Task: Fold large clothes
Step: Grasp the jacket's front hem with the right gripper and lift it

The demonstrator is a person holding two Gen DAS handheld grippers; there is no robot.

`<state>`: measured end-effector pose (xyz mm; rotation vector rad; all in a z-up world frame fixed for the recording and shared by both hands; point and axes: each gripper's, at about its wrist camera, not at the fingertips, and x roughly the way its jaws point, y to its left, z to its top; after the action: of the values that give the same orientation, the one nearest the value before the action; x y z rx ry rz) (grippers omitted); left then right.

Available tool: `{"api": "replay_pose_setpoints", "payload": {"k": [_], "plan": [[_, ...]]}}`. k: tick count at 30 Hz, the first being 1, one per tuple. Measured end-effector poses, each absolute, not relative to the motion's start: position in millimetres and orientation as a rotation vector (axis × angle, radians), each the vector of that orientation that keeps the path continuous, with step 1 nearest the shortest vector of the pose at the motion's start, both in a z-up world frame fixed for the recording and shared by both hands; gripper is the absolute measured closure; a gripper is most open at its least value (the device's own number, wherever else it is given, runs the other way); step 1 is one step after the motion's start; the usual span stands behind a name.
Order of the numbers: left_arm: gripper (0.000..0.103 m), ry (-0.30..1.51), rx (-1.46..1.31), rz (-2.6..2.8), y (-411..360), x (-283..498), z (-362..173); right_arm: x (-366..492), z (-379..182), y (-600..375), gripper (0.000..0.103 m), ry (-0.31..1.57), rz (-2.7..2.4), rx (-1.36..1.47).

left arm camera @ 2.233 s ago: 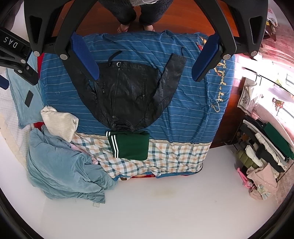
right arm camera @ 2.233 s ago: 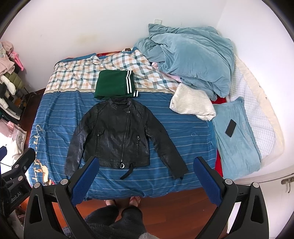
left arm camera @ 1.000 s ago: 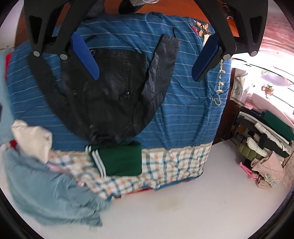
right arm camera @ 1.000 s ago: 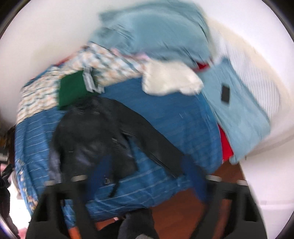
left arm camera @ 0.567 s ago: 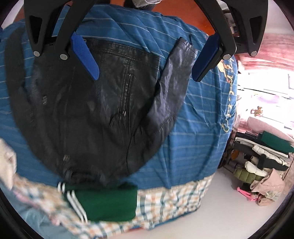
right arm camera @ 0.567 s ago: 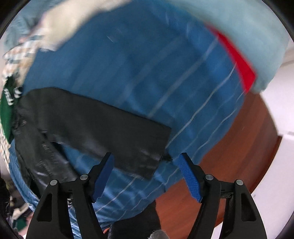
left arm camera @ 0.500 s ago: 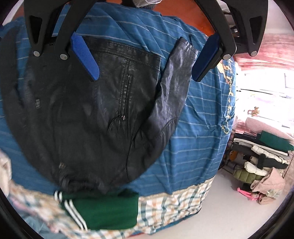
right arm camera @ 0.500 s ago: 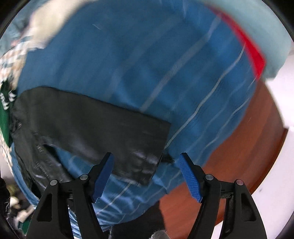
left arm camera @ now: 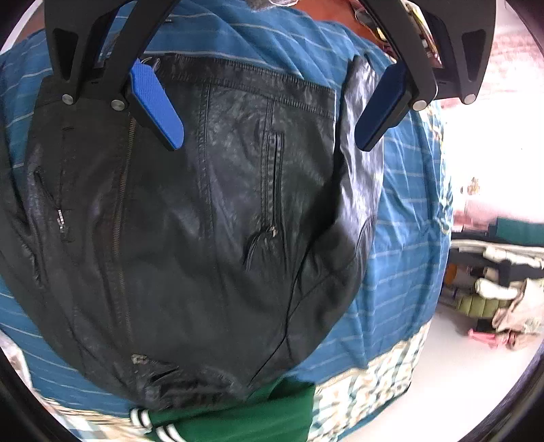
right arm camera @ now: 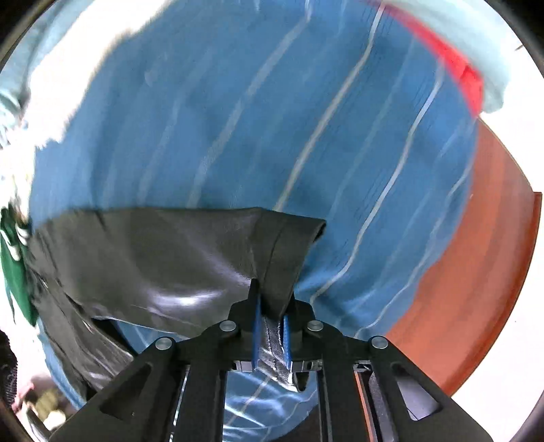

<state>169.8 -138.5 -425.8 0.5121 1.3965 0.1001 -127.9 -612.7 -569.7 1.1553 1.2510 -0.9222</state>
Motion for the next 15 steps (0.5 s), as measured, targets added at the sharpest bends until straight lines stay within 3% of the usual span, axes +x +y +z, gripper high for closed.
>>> {"api": "replay_pose_setpoints", "payload": {"k": [5,11,15], "plan": [[0.000,1.394,0.451,0.103,-129.8,174.5,-426.8,-96.0,-490.3,-624.2,0.093,1.079,-0.886,1.112],[0.000,1.422,0.363,0.187,-84.4,182.5,-447.7,36.2,-388.1,-580.7,0.094,1.015,-0.641,0.965],[0.000,1.419,0.289,0.253,-40.9,186.6,-458.0,142.4,-362.1,-502.7,0.094,1.015,-0.434,0.891]]}}
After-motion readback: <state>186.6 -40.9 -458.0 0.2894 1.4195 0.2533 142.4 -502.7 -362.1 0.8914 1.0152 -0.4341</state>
